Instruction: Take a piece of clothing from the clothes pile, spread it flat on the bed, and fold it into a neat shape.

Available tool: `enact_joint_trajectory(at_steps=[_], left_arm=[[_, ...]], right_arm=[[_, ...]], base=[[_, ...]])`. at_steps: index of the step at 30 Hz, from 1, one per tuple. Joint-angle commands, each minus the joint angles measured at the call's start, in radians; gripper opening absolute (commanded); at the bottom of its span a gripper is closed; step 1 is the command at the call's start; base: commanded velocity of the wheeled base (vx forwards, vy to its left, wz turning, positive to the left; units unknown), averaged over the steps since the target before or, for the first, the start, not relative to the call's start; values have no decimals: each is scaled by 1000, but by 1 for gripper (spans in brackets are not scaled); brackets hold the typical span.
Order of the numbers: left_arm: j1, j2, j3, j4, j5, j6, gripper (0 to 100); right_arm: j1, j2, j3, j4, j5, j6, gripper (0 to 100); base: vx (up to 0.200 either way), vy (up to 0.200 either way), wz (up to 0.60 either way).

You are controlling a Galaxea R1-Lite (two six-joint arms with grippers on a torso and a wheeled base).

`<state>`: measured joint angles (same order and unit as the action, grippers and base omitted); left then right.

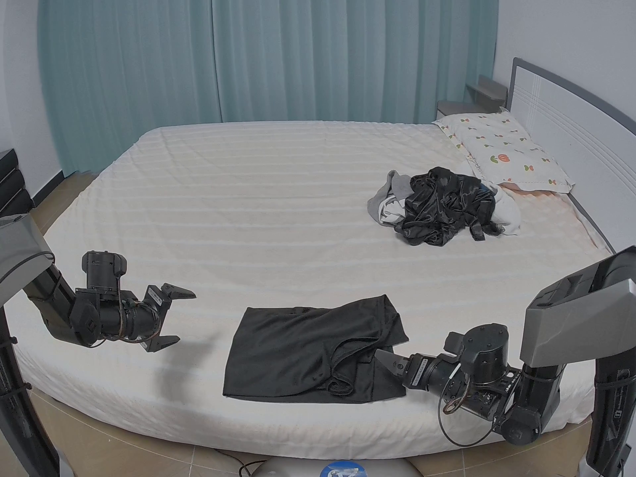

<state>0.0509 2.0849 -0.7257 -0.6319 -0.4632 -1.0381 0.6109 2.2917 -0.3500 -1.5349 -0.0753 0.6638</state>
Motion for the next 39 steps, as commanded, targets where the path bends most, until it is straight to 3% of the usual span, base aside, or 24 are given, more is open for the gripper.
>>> enact_joint_trajectory(at_steps=[1, 7, 14, 18, 22, 23, 34, 39], left_arm=[[-3, 21, -7, -6, 8, -2, 100], [-6, 23, -3, -8, 15, 4, 100], [-22, 41, 8, -55, 57, 4, 100], [-31, 52, 28, -97, 81, 6, 100], [-32, 52, 37, -100, 81, 6, 100], [-32, 52, 37, -100, 81, 6, 100], [-31, 52, 45, -100, 83, 7, 100], [-31, 52, 46, -101, 83, 7, 100]], right_arm=[[-5, 72, -60, 6, -1, -43, 100], [-3, 92, -95, 7, -3, -56, 100], [-13, 89, -103, 21, -6, -55, 100], [-51, 94, -96, 24, -61, -64, 100], [-62, 88, -96, 52, -69, -76, 100], [-62, 86, -96, 61, -69, -76, 0], [-77, 25, -27, 88, -67, -79, 0], [-103, -58, 22, 90, -31, -82, 0]], base=[[0, 200, 0], [0, 200, 0], [0, 0, 0], [0, 0, 0], [0, 0, 0], [0, 0, 0], [0, 0, 0], [0, 0, 0]])
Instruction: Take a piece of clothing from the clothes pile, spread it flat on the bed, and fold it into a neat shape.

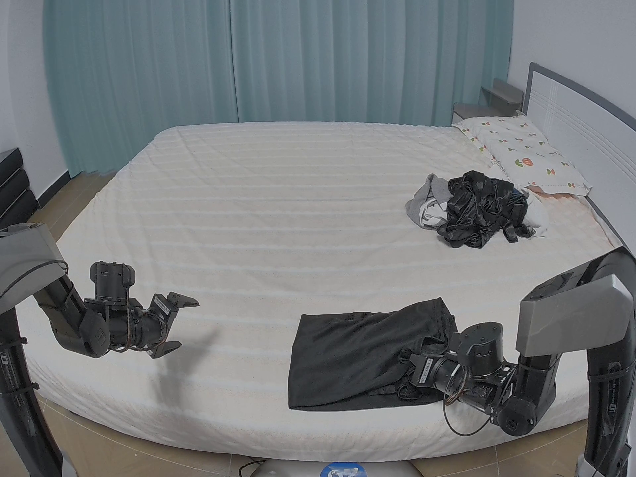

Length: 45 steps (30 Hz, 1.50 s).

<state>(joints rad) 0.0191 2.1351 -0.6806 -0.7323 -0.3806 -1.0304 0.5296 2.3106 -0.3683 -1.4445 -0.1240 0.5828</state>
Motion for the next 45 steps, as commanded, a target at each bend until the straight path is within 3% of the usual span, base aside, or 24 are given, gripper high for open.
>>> enact_joint_trajectory(at_steps=[1, 2, 6, 13, 23, 28, 29, 35, 41, 42, 44, 45], left_arm=[[1, 2, 1, -1, 0, 0, 100], [1, 2, 1, -1, 0, 0, 100], [1, 2, 1, 1, 0, 0, 100], [1, 2, 1, -1, 0, 0, 100], [-1, 3, 0, -1, 12, 0, 100], [-4, 6, -2, -1, 14, 0, 100], [-4, 8, -2, -1, 14, 0, 100], [-4, 8, 1, -9, 14, 0, 100], [-4, 11, 4, -32, 16, 0, 100], [-4, 11, 4, -33, 14, 0, 100], [-4, 11, 6, -32, 16, 0, 100], [-4, 11, 4, -32, 14, 0, 100]], right_arm=[[-34, -91, 57, 1, 47, -3, 0], [-36, -93, 60, 1, 53, -3, 0], [-100, -119, 131, -5, 205, -50, 0], [-191, -97, 164, -62, 334, -149, 0], [-195, -63, 213, -117, 394, -270, 0], [-203, -56, 216, -117, 414, -287, 0], [-203, -50, 215, -117, 414, -288, 100], [-220, -63, 232, -119, 420, -288, 100], [-244, -108, 304, -117, 517, -342, 100], [-273, -103, 338, -117, 550, -414, 100], [-290, -97, 351, -117, 558, -449, 100], [-318, -79, 368, -117, 577, -511, 100]], base=[[0, 0, 0], [0, 0, 0], [0, 0, 0], [0, 0, 0], [0, 0, 0], [0, 0, 0], [0, 0, 0], [0, 0, 0], [0, 0, 0], [0, 0, 0], [0, 0, 0], [0, 0, 0]])
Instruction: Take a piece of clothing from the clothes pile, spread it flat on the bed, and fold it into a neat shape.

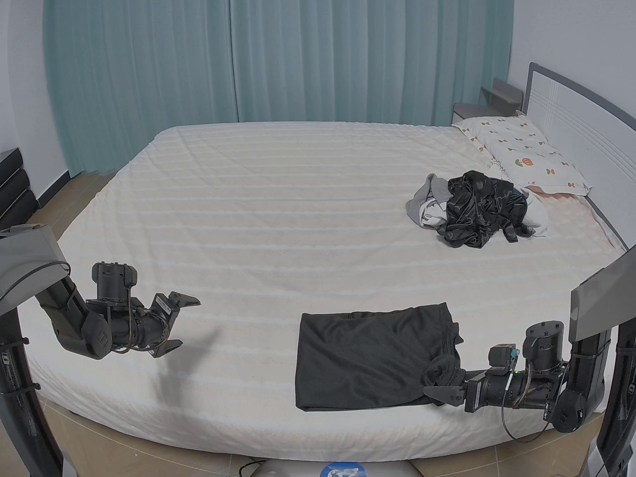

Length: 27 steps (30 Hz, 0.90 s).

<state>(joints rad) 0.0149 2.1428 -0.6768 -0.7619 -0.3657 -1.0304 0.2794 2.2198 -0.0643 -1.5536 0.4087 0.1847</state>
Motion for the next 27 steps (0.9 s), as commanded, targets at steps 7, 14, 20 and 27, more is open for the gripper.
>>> enact_joint_trajectory(at_steps=[7, 14, 20, 27], left_arm=[[0, 3, 2, -4, -1, 0, 100], [0, 5, 2, -4, 1, 0, 100], [0, 5, 2, -4, 1, 0, 100], [0, 5, 2, -4, 1, 0, 100]], right_arm=[[-132, 118, 61, -10, 70, -268, 100], [-118, 138, 55, -10, 59, -274, 100], [-117, 136, 37, -10, 47, -271, 0], [-95, 101, 40, -10, -27, -271, 0]], base=[[0, 0, 0], [0, 0, 0], [0, 0, 0], [0, 0, 0]])
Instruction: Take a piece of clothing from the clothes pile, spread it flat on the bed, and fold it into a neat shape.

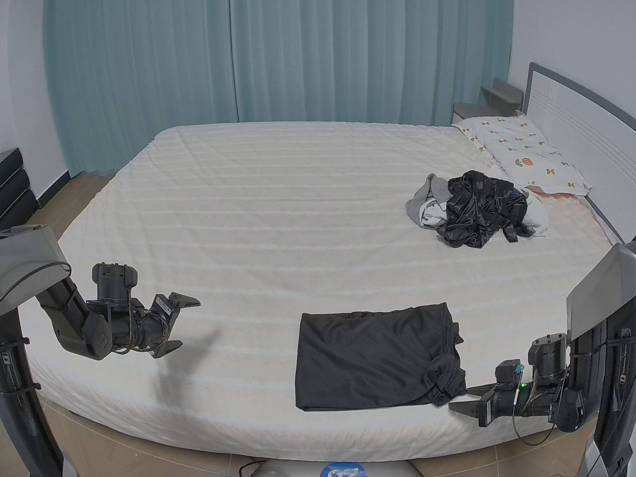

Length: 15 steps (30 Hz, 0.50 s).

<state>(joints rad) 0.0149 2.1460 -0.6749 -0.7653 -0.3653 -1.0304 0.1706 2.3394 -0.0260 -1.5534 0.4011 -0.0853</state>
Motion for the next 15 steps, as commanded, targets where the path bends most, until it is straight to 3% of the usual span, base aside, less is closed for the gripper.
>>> enact_joint_trajectory(at_steps=[1, 15], left_arm=[[0, 2, 0, 0, 0, 0, 100], [0, 2, 0, 0, 3, 0, 100]], right_arm=[[20, -22, 4, -10, -24, 1, 0], [23, -132, 6, -10, -53, -1, 0]], base=[[0, 0, 0], [0, 0, 0]])
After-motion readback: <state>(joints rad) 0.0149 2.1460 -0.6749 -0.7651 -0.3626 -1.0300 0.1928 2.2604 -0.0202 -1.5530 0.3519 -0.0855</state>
